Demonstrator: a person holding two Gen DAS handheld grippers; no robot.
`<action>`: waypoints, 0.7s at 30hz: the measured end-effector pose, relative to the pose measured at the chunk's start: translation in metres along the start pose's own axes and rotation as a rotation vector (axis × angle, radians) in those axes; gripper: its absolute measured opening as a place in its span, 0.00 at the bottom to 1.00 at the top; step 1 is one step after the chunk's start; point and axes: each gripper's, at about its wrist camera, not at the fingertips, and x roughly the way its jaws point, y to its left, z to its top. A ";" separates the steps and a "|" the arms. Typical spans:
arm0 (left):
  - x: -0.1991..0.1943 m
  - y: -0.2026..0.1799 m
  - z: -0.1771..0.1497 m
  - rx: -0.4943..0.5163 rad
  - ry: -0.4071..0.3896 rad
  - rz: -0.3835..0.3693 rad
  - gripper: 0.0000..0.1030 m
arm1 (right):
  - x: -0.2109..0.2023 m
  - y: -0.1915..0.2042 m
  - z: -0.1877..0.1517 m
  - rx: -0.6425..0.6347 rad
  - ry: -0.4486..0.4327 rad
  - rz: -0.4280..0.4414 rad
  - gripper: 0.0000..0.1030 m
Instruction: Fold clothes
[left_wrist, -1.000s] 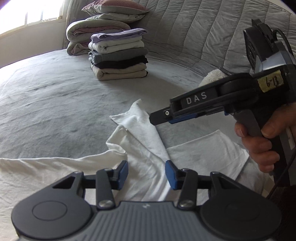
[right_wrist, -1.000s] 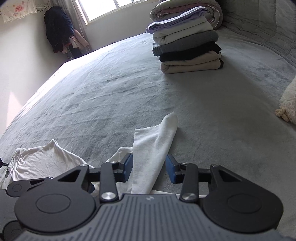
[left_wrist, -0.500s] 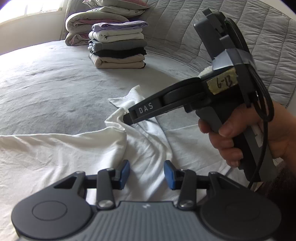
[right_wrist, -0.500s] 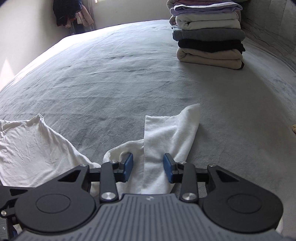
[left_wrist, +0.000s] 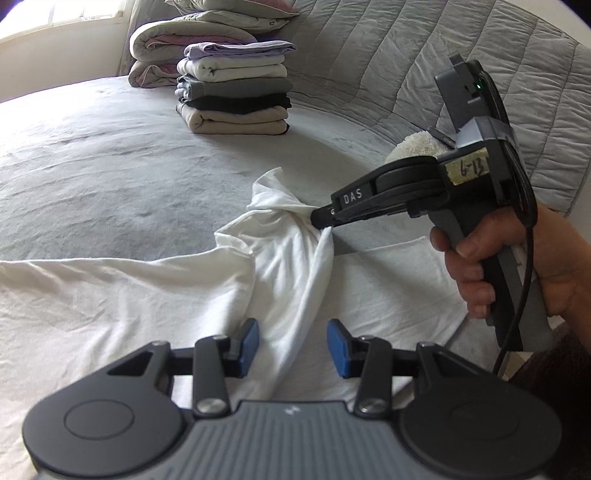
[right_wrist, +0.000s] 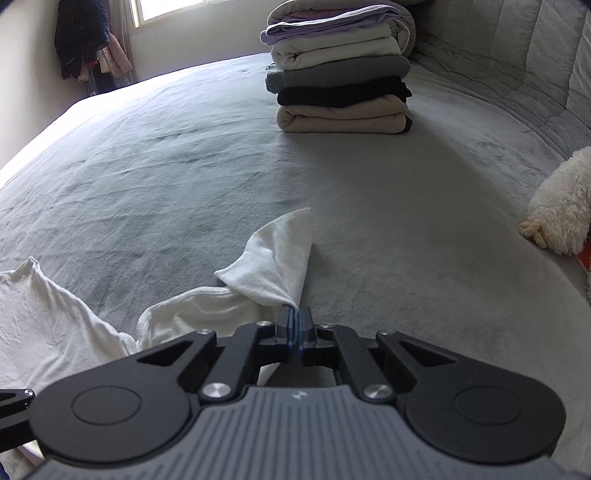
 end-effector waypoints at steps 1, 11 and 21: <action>0.000 0.000 0.001 -0.001 0.001 0.001 0.41 | -0.001 -0.006 -0.001 0.023 0.003 0.002 0.01; 0.005 0.000 0.022 0.020 -0.016 0.012 0.41 | -0.017 -0.051 -0.005 0.211 0.009 -0.041 0.03; 0.024 -0.004 0.054 0.023 -0.040 0.009 0.41 | -0.019 -0.049 0.000 0.198 -0.029 0.048 0.39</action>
